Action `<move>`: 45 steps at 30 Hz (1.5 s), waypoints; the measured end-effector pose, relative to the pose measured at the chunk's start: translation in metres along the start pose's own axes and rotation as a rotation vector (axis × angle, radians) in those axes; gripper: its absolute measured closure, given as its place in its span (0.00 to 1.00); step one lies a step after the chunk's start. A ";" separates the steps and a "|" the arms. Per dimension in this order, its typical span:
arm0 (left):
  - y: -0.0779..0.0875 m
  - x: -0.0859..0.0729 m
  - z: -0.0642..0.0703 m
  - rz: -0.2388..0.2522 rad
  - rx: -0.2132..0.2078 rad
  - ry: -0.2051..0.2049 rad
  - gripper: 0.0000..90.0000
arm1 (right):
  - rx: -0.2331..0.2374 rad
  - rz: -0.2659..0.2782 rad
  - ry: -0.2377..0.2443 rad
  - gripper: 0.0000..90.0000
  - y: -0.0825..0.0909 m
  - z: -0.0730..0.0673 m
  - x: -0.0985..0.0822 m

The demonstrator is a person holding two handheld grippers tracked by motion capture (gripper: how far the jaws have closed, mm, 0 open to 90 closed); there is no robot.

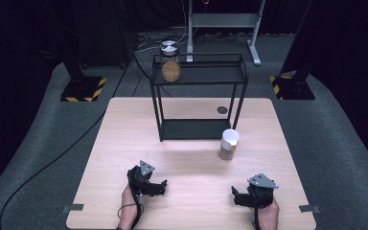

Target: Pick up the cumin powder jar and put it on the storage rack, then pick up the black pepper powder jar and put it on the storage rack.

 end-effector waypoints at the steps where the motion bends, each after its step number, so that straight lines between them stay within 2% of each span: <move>1: 0.000 0.000 0.000 0.000 0.000 0.000 0.00 | 0.001 -0.001 0.001 0.00 0.000 0.000 0.000; 22: -0.001 0.000 -0.001 0.002 -0.002 -0.003 0.00 | -0.020 -0.005 0.000 0.00 -0.001 -0.002 0.000; 28: -0.001 0.000 -0.001 0.002 -0.002 -0.003 0.00 | -0.003 -0.017 -0.033 0.00 -0.001 0.003 0.002; 30: -0.001 0.000 -0.001 0.002 -0.003 -0.003 0.00 | 0.004 0.006 -0.061 0.00 -0.002 0.003 0.005; 34: -0.001 0.000 -0.001 0.002 -0.003 -0.003 0.00 | -0.006 0.069 -0.046 0.00 -0.006 -0.006 0.018; 37: 0.000 0.000 -0.001 0.002 -0.003 -0.004 0.00 | 0.036 0.145 -0.080 0.00 -0.011 -0.006 0.032; 39: 0.000 0.000 -0.001 0.002 -0.003 -0.004 0.00 | 0.039 0.183 -0.079 0.00 -0.016 -0.007 0.042; 45: -0.001 0.000 -0.001 0.003 -0.003 -0.003 0.00 | 0.044 0.171 -0.052 0.00 -0.042 -0.010 0.068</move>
Point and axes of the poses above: each handheld gripper's, and its own axes: y roughly backward along the jaws, x roughly out of its top, z roughly to its right, the point moved 10 cm from there along -y, roughly forward along the jaws, and after that the axes turned 11 degrees about -y, right-handed, at the moved point
